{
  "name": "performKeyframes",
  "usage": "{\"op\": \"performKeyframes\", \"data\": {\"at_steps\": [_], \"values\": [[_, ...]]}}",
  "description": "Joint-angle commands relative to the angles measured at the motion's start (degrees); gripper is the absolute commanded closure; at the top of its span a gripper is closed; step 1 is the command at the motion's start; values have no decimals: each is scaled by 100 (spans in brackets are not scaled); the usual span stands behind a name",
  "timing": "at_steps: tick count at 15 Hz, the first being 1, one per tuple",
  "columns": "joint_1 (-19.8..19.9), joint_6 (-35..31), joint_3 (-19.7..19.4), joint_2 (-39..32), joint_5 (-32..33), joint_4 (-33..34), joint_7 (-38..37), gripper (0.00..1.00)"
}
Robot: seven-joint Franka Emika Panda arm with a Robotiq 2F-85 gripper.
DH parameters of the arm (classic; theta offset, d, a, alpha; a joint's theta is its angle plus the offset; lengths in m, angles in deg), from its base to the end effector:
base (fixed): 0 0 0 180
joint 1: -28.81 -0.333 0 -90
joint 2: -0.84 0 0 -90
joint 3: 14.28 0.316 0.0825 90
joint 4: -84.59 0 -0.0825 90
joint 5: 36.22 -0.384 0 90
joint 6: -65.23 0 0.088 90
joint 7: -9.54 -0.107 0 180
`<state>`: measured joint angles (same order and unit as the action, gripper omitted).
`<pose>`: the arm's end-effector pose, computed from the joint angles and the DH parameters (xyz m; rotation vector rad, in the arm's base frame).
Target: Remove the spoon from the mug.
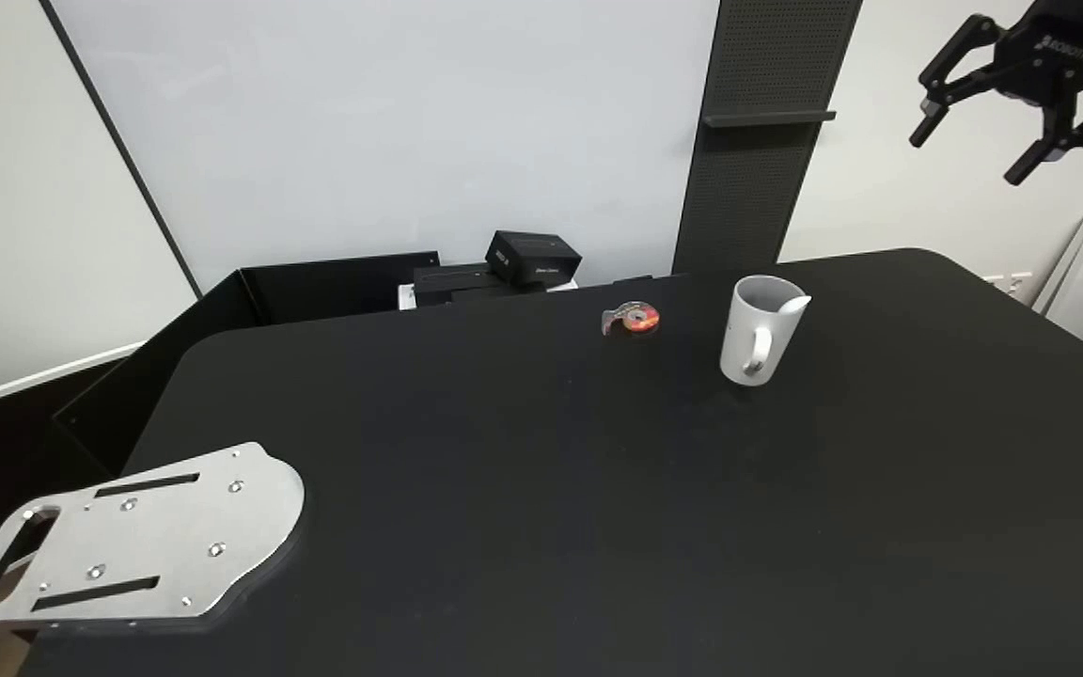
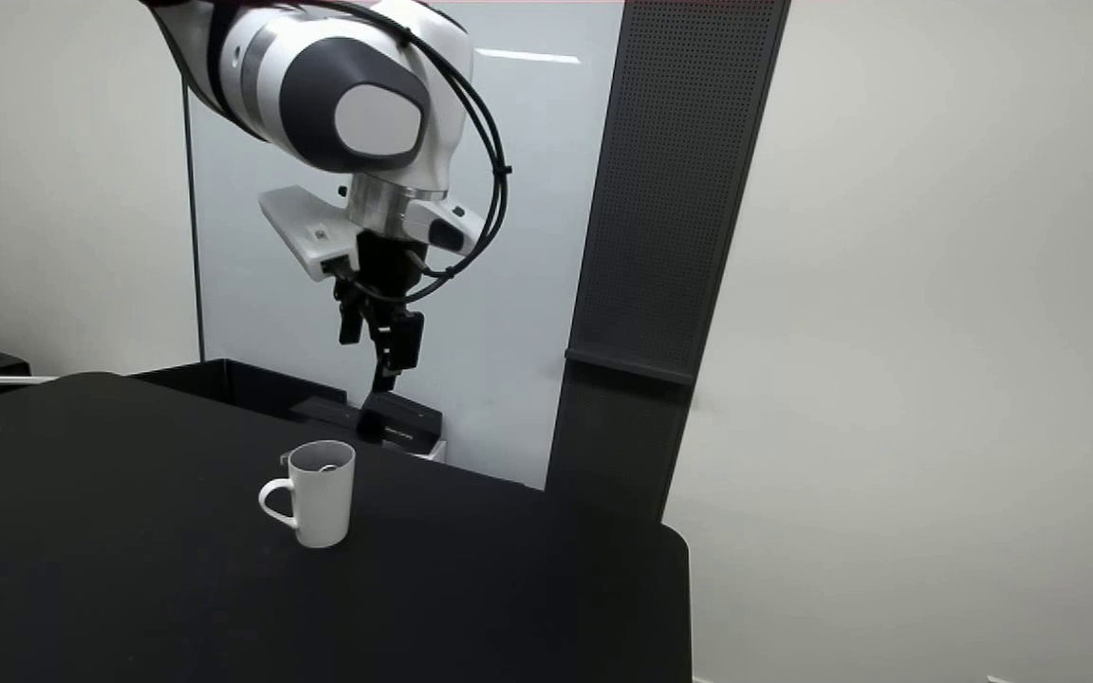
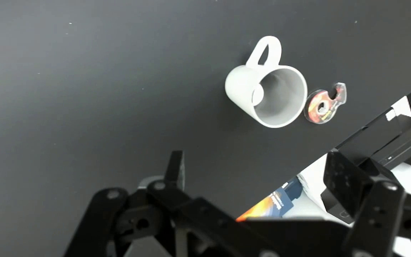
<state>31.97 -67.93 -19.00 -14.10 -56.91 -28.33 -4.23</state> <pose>0.6085 -0.0758 0.3494 -2.7486 0.8653 -0.1175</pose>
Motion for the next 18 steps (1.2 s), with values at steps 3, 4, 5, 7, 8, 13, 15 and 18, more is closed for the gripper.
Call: {"op": "performKeyframes", "data": {"at_steps": [3,4,5,7,8,13,15,18], "values": [[-22,-598,268,-96,-548,-70,-181,0],[-27,-713,316,-132,-634,-92,-138,0],[-30,-793,356,-168,-694,-97,-113,0],[-30,-950,449,-272,-820,-101,-51,0],[-31,-1011,486,-321,-860,-95,-41,0],[-25,-1192,617,-567,-924,-66,-25,0],[-18,-1238,640,-652,-926,-48,-32,0],[-20,-1176,626,-653,-825,-91,10,0]]}}
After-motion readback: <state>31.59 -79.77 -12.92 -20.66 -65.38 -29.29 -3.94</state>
